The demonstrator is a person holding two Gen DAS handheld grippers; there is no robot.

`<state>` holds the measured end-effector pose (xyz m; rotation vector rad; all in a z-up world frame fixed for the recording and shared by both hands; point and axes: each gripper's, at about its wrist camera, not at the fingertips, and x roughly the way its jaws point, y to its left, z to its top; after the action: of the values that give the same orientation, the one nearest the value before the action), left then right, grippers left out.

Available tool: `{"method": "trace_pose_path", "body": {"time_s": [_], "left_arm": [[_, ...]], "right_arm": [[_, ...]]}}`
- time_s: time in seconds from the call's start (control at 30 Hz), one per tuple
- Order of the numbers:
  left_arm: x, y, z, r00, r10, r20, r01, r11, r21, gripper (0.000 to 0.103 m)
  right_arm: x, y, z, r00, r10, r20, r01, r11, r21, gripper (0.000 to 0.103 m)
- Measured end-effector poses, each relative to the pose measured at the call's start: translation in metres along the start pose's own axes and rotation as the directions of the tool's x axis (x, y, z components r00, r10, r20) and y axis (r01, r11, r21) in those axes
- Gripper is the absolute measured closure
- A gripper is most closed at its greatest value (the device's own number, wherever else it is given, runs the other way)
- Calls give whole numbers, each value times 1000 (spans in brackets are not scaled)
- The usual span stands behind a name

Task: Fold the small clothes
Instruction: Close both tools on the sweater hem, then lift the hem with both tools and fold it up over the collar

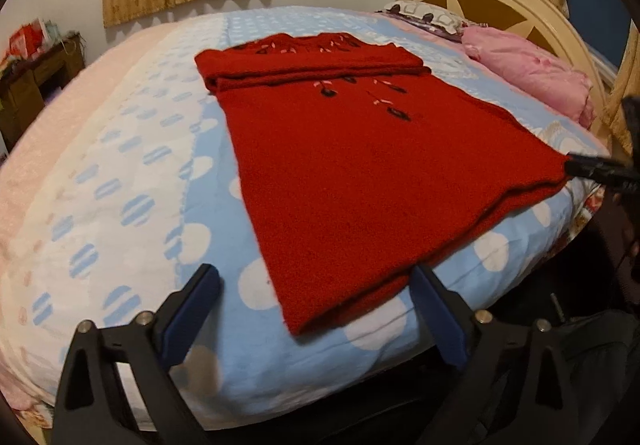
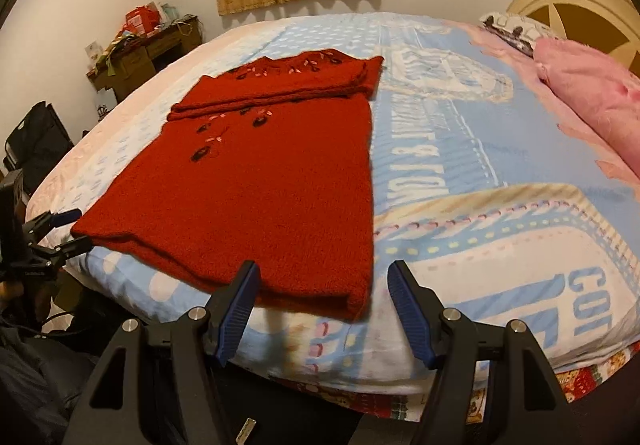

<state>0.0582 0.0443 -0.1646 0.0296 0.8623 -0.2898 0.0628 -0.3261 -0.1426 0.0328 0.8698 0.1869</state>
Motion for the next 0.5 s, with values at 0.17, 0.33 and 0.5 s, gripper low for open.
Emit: {"method": "trace_pose_path", "body": {"time_s": [0.17, 0.33, 0.5], "left_arm": [[-2, -1, 2, 1000, -23, 11, 23, 1000, 1, 15], [-5, -3, 4, 997, -73, 20, 72, 997, 19, 62], [-10, -2, 6, 997, -70, 26, 70, 997, 25, 83]], "right_arm": [[5, 1, -2, 1000, 11, -4, -11, 1000, 7, 70], [1, -1, -3, 999, 28, 27, -28, 999, 18, 93], [-13, 0, 0, 995, 43, 96, -44, 999, 13, 95]]}}
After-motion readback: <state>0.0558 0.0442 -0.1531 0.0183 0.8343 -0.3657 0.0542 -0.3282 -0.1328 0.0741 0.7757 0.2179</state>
